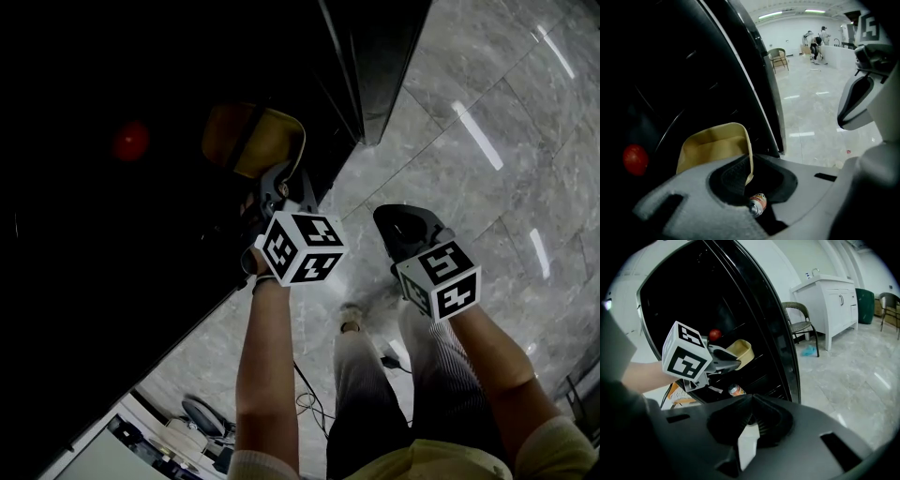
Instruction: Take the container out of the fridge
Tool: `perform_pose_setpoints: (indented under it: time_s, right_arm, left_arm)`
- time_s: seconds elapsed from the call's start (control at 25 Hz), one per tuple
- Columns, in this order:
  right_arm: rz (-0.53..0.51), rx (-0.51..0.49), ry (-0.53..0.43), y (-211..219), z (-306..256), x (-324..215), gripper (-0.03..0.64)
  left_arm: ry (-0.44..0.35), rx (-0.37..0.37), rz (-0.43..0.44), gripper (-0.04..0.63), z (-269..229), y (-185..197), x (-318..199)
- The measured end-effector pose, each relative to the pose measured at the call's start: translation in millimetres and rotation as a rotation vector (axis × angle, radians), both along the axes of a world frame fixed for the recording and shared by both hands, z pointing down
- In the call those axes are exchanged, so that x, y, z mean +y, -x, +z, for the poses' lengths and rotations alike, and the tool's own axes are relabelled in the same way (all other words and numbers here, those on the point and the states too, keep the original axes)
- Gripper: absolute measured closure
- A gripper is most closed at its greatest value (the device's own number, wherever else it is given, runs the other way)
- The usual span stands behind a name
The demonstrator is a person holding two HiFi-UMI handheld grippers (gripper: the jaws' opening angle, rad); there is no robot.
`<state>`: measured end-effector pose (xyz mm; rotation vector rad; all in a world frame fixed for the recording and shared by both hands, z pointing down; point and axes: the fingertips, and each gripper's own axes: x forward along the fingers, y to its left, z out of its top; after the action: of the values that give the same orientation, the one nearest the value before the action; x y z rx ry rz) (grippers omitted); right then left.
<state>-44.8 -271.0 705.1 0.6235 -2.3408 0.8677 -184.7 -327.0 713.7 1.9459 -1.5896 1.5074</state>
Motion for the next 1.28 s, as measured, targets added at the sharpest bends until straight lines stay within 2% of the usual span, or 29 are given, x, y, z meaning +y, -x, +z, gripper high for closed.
perform_pose_setpoints:
  time_s: [0.12, 0.32, 0.64, 0.88, 1.12, 1.28]
  right_arm:
    - [0.020, -0.001, -0.005, -4, -5, 3, 0.588]
    - [0.068, 0.000, 0.004, -13, -12, 12, 0.588]
    - [0.139, -0.006, 0.002, -29, -30, 21, 0.589]
    - [0.196, -0.014, -0.003, -49, -57, 24, 0.588]
    - [0.219, -0.019, -0.026, -57, -86, 31, 0.589]
    - [0.227, -0.022, -0.042, -61, -107, 36, 0.588]
  left_arm:
    - [0.015, 0.012, 0.047, 0.558, -1, -11, 9]
    - [0.036, 0.039, 0.069, 0.560, 1, -25, 26]
    - [0.089, 0.073, 0.178, 0.560, 0, -55, 50]
    - [0.115, 0.114, 0.253, 0.560, -20, -87, 66]
    - [0.140, 0.113, 0.366, 0.560, -38, -111, 96]
    - [0.146, 0.127, 0.396, 0.560, -57, -119, 113]
